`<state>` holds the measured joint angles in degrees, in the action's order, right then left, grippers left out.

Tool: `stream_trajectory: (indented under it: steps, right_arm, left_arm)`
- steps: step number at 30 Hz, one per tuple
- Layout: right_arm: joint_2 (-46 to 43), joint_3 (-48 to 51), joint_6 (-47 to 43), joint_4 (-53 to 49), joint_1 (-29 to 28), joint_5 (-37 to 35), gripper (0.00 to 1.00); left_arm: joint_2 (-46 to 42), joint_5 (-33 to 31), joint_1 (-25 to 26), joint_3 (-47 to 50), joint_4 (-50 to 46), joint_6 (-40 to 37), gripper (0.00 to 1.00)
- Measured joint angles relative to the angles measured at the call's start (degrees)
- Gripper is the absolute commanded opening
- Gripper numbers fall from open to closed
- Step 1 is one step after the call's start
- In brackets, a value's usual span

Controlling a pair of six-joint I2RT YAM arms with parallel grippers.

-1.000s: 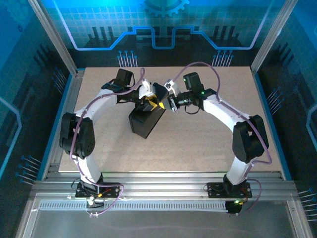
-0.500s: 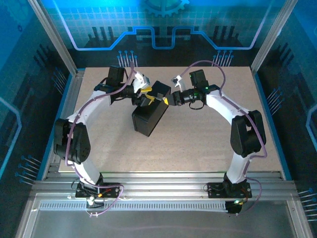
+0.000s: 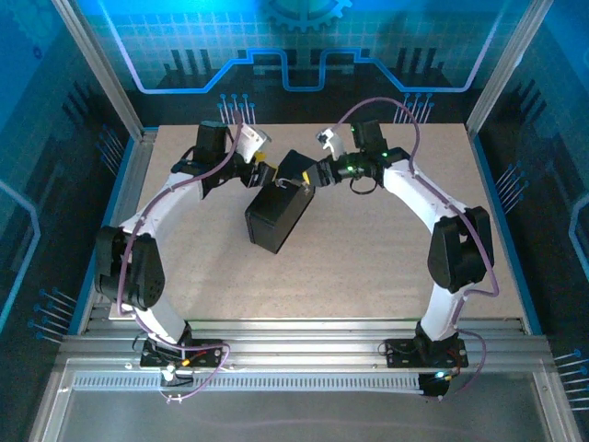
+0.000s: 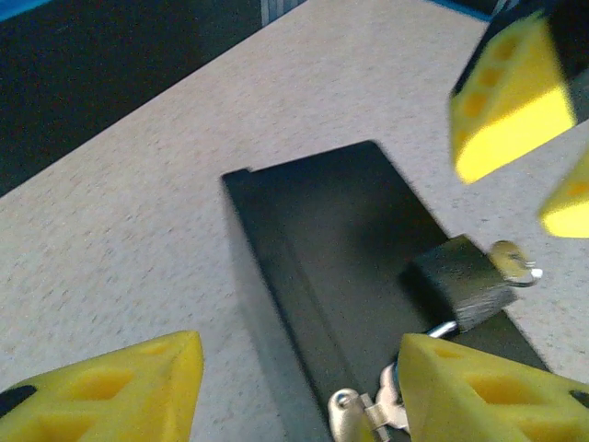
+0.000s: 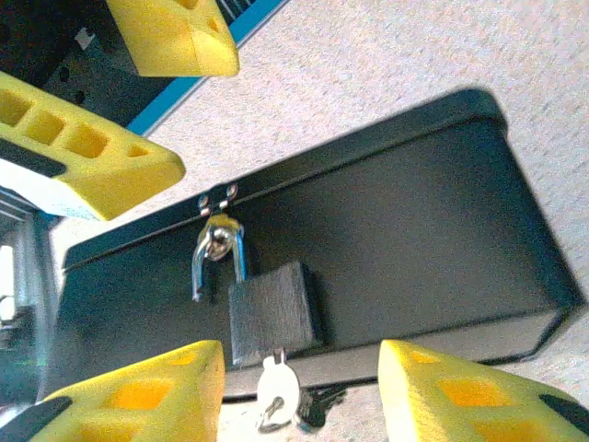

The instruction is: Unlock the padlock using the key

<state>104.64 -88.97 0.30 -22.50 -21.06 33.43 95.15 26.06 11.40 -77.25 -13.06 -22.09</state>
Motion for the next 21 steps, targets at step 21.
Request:
stream_trajectory:
  steps: [21]
  right_arm:
    - [4.8,-8.0,-21.8,-7.6,-7.0,-16.2,0.56]
  left_arm:
    - [-5.2,-11.8,3.6,4.9,-10.3,10.2,0.54]
